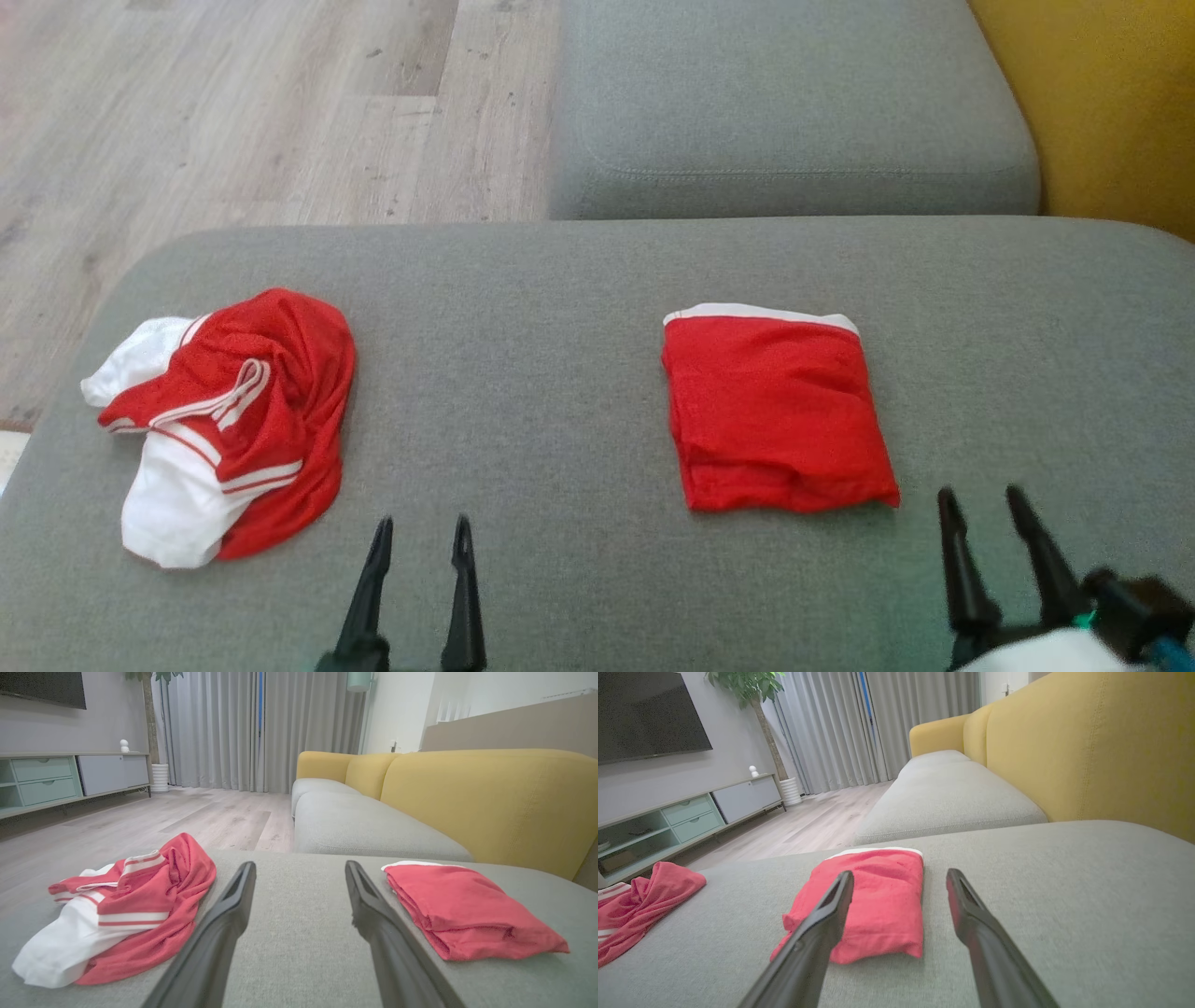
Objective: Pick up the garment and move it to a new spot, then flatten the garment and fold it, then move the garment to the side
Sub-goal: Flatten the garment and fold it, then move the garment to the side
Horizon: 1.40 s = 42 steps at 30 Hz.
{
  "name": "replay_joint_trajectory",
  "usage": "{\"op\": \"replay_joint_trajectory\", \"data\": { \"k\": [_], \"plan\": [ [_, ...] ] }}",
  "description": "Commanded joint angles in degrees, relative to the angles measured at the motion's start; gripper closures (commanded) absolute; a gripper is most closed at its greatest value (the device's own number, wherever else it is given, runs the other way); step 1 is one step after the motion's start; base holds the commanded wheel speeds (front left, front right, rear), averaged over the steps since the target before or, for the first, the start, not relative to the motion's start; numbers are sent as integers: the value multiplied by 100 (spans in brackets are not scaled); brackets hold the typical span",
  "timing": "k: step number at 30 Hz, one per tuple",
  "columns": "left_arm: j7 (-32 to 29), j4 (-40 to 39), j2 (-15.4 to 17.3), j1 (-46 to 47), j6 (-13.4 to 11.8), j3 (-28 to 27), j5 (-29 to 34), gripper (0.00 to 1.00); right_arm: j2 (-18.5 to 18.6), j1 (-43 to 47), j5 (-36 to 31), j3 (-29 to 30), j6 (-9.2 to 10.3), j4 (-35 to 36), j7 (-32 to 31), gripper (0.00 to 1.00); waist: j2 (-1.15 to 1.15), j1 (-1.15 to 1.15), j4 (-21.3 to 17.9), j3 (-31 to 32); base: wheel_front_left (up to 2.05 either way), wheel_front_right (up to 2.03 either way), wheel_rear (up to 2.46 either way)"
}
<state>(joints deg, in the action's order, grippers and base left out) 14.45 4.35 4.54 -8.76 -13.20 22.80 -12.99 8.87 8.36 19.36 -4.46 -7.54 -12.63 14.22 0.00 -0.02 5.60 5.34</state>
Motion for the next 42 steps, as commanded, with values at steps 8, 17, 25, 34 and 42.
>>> {"op": "replay_joint_trajectory", "data": {
  "k": [8, 17, 25, 34, 42],
  "plan": [
    [55, -279, 0, -148, 54, -363, 203, 0, -233, 241, -505, 116, 5, 510, 77, 0, 0, 2, -72, 71, 0, 0, 0],
    [55, -222, -44, -119, 172, -435, 251, 0, -312, 262, -651, 70, 5, 556, 77, 0, 0, 2, -60, 74, 0, 0, 0],
    [55, -120, -80, -135, 201, -463, 277, 0, -337, 291, -563, -6, 5, 516, 77, 0, 0, 2, -74, 78, 0, 0, 0],
    [55, -16, -103, -145, 272, -476, 238, 0, -282, 296, -514, -69, 5, 455, 77, 0, 0, 2, -103, 115, 0, 0, 0],
    [55, 4, -124, -171, 305, -466, 238, 0, -220, 289, -526, -185, 5, 468, 77, 0, 0, 2, -118, 59, 0, 0, 0]
  ]
}}
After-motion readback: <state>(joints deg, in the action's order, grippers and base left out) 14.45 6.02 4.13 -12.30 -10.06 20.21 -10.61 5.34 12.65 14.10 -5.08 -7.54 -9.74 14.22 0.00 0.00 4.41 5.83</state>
